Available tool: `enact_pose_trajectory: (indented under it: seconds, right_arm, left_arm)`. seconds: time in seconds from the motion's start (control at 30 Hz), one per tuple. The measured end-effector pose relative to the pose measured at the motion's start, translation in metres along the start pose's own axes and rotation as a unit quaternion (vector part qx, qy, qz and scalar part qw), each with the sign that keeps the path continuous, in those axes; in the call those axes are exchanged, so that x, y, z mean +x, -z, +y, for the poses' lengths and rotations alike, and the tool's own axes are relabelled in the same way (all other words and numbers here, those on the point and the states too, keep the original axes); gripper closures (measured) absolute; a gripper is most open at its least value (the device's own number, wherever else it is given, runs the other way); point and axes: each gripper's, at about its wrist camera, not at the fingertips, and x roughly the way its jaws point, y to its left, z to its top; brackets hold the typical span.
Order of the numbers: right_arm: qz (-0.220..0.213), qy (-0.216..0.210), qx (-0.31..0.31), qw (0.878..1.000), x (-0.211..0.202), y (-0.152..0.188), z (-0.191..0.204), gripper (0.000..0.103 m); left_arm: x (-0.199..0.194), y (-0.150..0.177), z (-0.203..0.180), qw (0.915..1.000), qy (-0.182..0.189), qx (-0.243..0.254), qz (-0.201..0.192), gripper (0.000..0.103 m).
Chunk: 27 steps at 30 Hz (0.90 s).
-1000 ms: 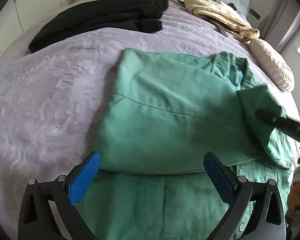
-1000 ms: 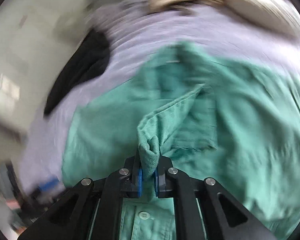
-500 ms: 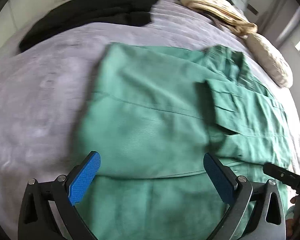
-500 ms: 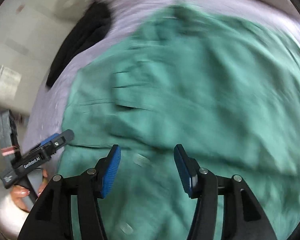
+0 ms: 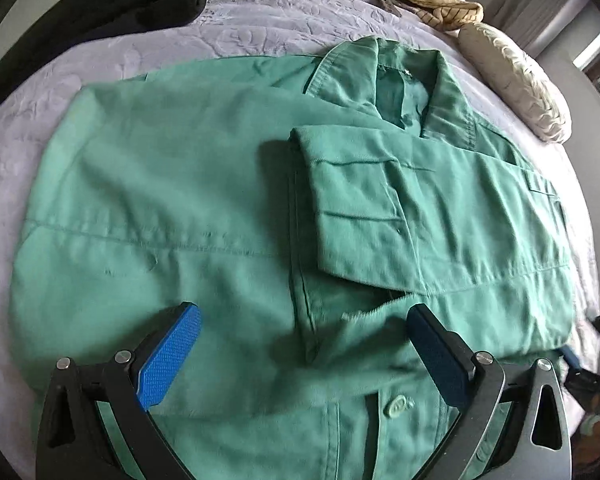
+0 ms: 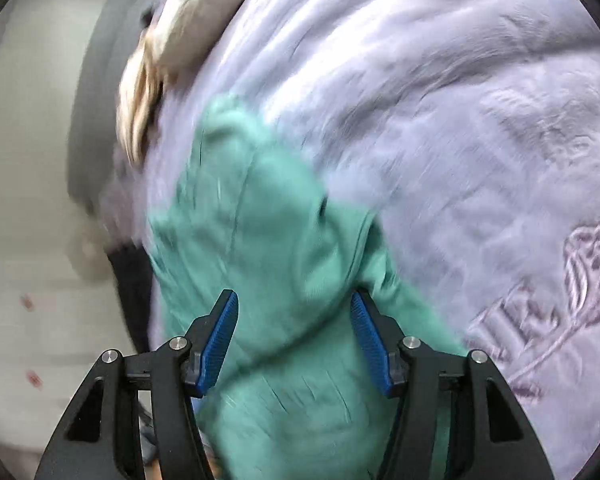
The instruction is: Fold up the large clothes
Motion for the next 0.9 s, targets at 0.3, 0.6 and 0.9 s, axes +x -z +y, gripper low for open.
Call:
enact_pose_trajectory:
  seconds: [0.3,0.6,0.9]
  right_arm:
    - [-0.007,-0.034,0.1,0.994,-0.009,-0.017,-0.048,0.083]
    - [-0.007,0.073,0.013,0.997,-0.012,-0.01,-0.035,0.101]
    - [-0.039,0.097,-0.011,0.994,-0.05,-0.007,-0.028,0.093]
  left_arm:
    - [-0.009,-0.016,-0.015,0.9986,-0.038,0.021,-0.028,0.0]
    - [0.019,-0.018,-0.03,0.9966,-0.07,0.041,-0.011,0.0]
    - [0.005,-0.023,-0.024,0.9942,-0.088,0.057,-0.026,0.0]
